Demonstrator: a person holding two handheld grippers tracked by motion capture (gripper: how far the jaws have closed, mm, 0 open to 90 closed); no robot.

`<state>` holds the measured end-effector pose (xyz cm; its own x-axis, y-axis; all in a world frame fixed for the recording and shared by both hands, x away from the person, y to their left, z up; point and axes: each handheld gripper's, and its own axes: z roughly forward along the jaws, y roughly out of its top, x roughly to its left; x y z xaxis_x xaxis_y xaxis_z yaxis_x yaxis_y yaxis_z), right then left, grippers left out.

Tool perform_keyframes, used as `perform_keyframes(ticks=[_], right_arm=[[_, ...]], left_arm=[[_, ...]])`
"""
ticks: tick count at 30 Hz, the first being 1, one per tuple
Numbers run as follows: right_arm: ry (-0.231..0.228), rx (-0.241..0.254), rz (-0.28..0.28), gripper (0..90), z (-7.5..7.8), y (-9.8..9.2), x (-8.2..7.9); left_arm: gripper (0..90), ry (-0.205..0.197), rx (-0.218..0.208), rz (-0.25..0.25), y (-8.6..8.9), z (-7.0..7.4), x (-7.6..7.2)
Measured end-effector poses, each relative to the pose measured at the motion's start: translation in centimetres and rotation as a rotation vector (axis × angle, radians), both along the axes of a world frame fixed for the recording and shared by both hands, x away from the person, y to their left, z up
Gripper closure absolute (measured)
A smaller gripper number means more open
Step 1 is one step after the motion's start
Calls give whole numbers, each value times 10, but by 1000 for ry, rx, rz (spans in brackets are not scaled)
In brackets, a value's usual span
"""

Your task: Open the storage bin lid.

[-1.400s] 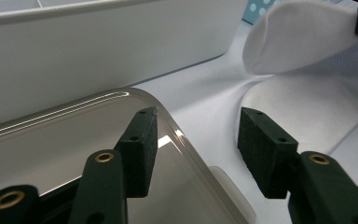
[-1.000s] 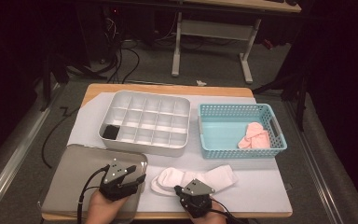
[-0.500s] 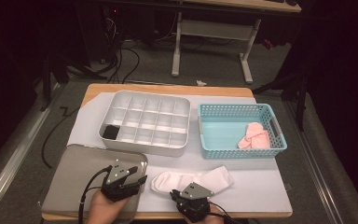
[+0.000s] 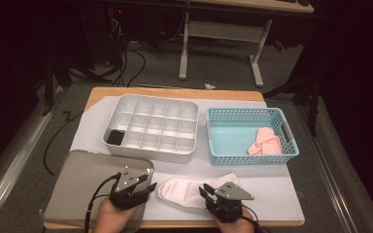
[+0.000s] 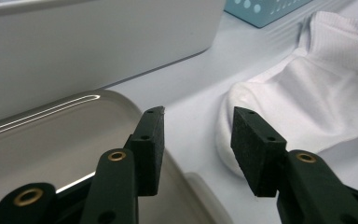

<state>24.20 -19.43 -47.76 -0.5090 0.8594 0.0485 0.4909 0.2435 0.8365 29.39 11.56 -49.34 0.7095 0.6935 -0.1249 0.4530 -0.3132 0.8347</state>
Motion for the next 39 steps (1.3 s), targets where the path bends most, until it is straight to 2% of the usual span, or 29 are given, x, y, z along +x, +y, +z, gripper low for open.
perform_keyframes(ticks=[1,2,3,5,6,9,10,12,14,15,16,18,19,21,23,24,25,27,31,33,39], right_arm=[[-18,-21,-58,763,-2,-17,1],[-15,-12,-83,763,-3,-27,2],[-15,-12,-83,763,-3,-27,2],[-18,-4,-140,758,-6,-45,3],[-27,-9,-184,745,-8,-60,3],[-17,2,-228,703,-11,-79,6],[-17,2,-228,703,-11,-79,6],[-5,29,-240,654,-16,-89,10],[0,35,-243,652,-17,-90,11],[12,41,-241,644,-20,-92,15],[12,41,-241,644,-20,-92,15],[25,32,-236,642,-23,-92,18],[43,29,-234,640,-25,-93,20],[51,27,-232,640,-26,-94,21],[65,27,-227,641,-28,-95,22],[69,27,-226,644,-29,-95,22],[74,28,-217,664,-30,-94,22],[75,25,-216,680,-30,-94,22],[66,5,-220,812,-30,-92,21],[51,-14,-225,847,-28,-90,20],[17,-12,-231,852,-21,-88,19]], left_arm=[[574,-9,24,-21,-3,3,1],[580,-14,35,-31,-5,5,2],[587,-14,35,-31,-5,5,2],[596,-17,38,-34,-13,6,1],[607,-13,50,-43,-20,8,2],[614,-5,66,-55,-30,9,4],[614,-5,66,-55,-30,9,4],[614,8,85,-64,-41,7,7],[615,15,92,-68,-44,6,8],[660,25,118,-77,-51,4,9],[668,25,118,-77,-51,4,9],[678,36,144,-78,-55,2,10],[702,52,168,-60,-58,-2,12],[718,57,177,-55,-57,-3,13],[815,58,184,-53,-57,-5,14],[815,53,193,-53,-58,-5,13],[856,50,197,-52,-58,-5,13],[863,46,203,-53,-58,-6,12],[876,25,198,-50,-57,-6,10],[879,2,188,-41,-53,-2,8],[879,-3,180,-23,-42,3,6]])
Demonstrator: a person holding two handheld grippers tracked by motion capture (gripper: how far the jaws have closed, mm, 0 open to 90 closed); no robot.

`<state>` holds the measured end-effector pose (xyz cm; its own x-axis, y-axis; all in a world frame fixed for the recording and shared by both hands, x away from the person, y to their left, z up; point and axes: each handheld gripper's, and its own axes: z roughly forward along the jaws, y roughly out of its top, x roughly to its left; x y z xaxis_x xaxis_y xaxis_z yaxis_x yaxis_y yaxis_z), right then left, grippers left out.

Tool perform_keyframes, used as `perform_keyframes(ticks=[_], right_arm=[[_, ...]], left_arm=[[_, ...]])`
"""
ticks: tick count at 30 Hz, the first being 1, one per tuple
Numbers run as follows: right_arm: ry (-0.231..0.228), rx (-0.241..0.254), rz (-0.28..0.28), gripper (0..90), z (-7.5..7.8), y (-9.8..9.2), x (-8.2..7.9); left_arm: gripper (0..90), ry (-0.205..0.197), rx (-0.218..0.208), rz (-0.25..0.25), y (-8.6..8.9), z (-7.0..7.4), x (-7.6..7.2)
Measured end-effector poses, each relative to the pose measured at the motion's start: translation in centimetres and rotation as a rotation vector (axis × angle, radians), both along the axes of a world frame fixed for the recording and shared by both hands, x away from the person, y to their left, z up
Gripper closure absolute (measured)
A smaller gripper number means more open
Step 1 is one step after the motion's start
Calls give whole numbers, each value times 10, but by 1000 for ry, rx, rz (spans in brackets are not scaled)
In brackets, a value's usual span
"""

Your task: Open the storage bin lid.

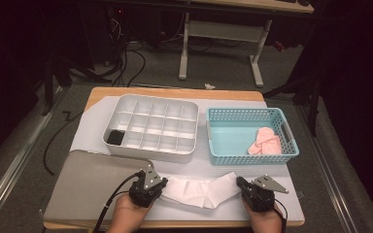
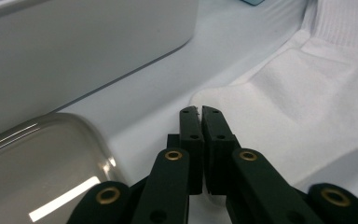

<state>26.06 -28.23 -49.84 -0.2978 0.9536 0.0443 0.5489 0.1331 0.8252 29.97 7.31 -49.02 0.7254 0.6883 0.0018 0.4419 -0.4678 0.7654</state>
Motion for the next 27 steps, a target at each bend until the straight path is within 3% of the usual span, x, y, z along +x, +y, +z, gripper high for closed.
perform_keyframes(ticks=[4,6,9,11,15,16,19,20,23,27], right_arm=[[-1,1,-11,851,0,-1,3],[-28,7,-28,852,1,-5,1],[-42,28,-37,852,4,-8,-1],[-33,37,-37,851,3,-9,-1],[5,32,-19,836,-2,-5,-1],[30,36,-18,817,-5,-6,1],[34,48,-19,768,-6,-7,1],[41,65,-14,694,-5,-8,0],[58,69,-7,627,-5,-8,-2],[105,73,-21,534,-10,-9,-4]], left_arm=[[878,11,4,4,6,-2,-3],[877,-29,-22,5,9,2,-12],[876,-27,-10,-8,7,3,-14],[876,-35,-12,0,7,2,-14],[870,-2,2,6,7,-4,-10],[860,4,1,8,7,-4,-9],[787,8,-5,5,7,-4,-9],[747,12,-12,9,7,-3,-8],[677,12,-19,15,7,-2,-8],[648,18,-27,18,6,-2,-8]])
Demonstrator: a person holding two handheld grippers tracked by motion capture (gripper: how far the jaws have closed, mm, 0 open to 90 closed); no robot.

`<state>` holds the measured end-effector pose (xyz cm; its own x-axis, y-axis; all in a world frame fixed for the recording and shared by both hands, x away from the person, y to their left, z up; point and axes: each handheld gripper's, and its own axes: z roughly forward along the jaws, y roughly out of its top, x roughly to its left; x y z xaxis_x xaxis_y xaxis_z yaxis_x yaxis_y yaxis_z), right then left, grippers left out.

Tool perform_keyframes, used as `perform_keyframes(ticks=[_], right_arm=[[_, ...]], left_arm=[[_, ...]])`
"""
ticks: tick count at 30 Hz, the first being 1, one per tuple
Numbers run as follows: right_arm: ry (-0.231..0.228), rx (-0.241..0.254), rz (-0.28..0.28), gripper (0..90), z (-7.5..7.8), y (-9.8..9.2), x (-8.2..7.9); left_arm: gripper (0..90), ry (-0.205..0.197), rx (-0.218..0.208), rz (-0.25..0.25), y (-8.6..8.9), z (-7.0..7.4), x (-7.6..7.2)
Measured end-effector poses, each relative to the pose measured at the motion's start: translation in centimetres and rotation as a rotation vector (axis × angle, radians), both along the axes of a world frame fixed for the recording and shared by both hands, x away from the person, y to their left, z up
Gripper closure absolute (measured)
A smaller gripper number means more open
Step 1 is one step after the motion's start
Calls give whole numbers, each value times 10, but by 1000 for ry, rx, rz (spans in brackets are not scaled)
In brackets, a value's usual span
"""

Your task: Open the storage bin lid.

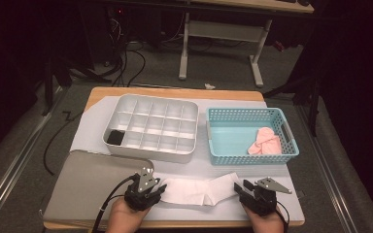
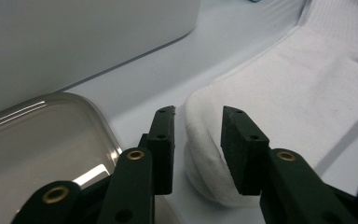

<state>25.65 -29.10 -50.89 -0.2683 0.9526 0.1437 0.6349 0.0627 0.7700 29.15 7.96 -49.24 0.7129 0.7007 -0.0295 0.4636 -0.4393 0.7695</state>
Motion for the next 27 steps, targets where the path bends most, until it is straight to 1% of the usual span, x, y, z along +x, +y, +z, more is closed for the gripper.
perform_keyframes(ticks=[1,2,3,4,5,6,7,8,9,10,11,13,16,18,21,22,24,26,27], right_arm=[[11,4,1,520,-2,0,-1],[5,7,9,516,-3,2,-4],[5,7,9,516,-3,2,-4],[7,6,8,545,-3,4,-6],[7,6,8,545,-3,4,-6],[6,2,8,573,-4,4,-7],[-3,-10,13,654,-5,7,-8],[-3,-10,13,654,-5,7,-8],[-1,-9,23,689,-5,8,-8],[12,0,36,752,-4,9,-7],[9,-8,46,763,-4,9,-6],[14,-25,51,772,-2,12,-5],[11,-32,51,778,0,12,-5],[0,-43,44,779,3,9,-4],[-8,-45,28,778,6,4,-3],[-14,-50,10,778,9,-1,-2],[-14,-47,4,777,10,-4,-2],[-15,-48,-2,773,12,-9,-3],[-14,-49,-2,773,12,-9,-4]], left_arm=[[641,2,-1,-2,0,0,-1],[628,3,-4,-4,0,0,-1],[627,3,-4,-4,0,0,-1],[628,2,-5,-4,-1,0,-2],[628,2,-5,-4,-1,0,-2],[628,3,-7,-4,0,0,-1],[626,5,-7,-4,0,0,-1],[626,7,-6,-5,0,0,-1],[626,7,-5,-6,0,0,0],[625,10,-4,-7,0,0,0],[625,10,-5,-7,0,0,0],[625,12,-4,-10,0,0,0],[625,13,0,-11,-1,-1,0],[625,15,9,-18,-3,-3,0],[624,14,0,-21,-4,-2,0],[623,13,-2,-23,-4,-1,0],[622,13,-9,-29,-6,0,0],[626,11,-6,-36,-8,0,0],[626,15,-14,-37,-9,1,0]])
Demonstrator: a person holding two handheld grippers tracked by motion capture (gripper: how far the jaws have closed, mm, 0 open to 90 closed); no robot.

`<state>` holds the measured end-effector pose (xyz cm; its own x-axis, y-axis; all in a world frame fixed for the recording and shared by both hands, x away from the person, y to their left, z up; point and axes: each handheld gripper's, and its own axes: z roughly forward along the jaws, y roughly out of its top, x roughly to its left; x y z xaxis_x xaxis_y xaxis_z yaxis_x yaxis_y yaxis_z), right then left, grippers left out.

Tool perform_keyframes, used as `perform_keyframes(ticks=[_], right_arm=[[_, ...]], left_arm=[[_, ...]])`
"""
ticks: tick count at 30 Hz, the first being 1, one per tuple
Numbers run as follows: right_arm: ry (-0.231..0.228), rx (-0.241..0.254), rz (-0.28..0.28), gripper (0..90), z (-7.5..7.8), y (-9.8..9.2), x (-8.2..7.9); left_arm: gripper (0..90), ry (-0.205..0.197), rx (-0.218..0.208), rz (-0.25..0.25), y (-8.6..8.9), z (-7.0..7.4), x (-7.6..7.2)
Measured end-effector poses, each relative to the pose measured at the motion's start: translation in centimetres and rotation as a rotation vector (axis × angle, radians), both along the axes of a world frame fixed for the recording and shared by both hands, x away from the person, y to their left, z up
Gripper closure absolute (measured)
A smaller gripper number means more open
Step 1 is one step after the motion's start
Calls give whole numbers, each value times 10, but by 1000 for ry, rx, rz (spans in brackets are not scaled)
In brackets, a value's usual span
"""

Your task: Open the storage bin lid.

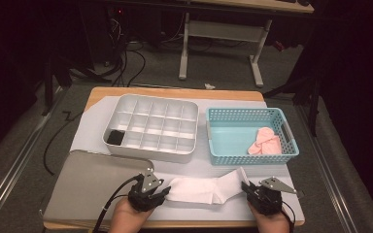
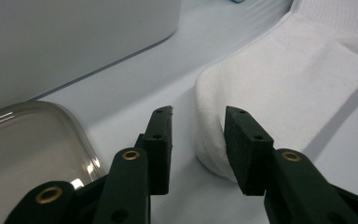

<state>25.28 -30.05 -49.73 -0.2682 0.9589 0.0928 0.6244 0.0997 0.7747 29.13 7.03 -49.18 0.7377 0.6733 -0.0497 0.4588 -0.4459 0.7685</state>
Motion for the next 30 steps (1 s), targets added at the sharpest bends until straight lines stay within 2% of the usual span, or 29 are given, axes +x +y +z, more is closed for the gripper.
perform_keyframes(ticks=[2,3,4,5,8,9,11,13,15,18,20,22,26,30], right_arm=[[-3,0,-1,771,-1,0,0],[-1,7,-3,768,-2,-1,-1],[1,10,-3,767,-4,-1,-1],[1,10,-3,767,-4,-1,-1],[9,13,-5,763,-9,-2,0],[9,13,-5,763,-9,-2,0],[12,18,-10,763,-10,-2,-1],[11,15,-10,763,-10,-2,-1],[10,15,-6,763,-11,-2,0],[8,17,-9,763,-11,-2,-1],[6,15,-8,763,-11,-1,-2],[3,17,-5,763,-11,-1,-2],[3,15,11,762,-10,2,-2],[1,23,47,759,-10,19,-2]], left_arm=[[617,8,-6,-1,0,0,0],[604,30,-12,-6,-2,-1,2],[588,48,-4,-7,-4,-2,3],[579,48,-4,-7,-4,-2,3],[570,85,33,-11,-11,-7,6],[570,85,33,-11,-11,-7,6],[571,111,46,-10,-15,-11,6],[589,115,43,-12,-16,-11,6],[642,116,37,-16,-18,-11,6],[772,100,31,-36,-19,-12,3],[811,90,34,-36,-19,-12,3],[823,63,36,-28,-17,-10,2],[825,48,11,-6,-8,-6,4],[824,28,-24,45,12,-2,7]])
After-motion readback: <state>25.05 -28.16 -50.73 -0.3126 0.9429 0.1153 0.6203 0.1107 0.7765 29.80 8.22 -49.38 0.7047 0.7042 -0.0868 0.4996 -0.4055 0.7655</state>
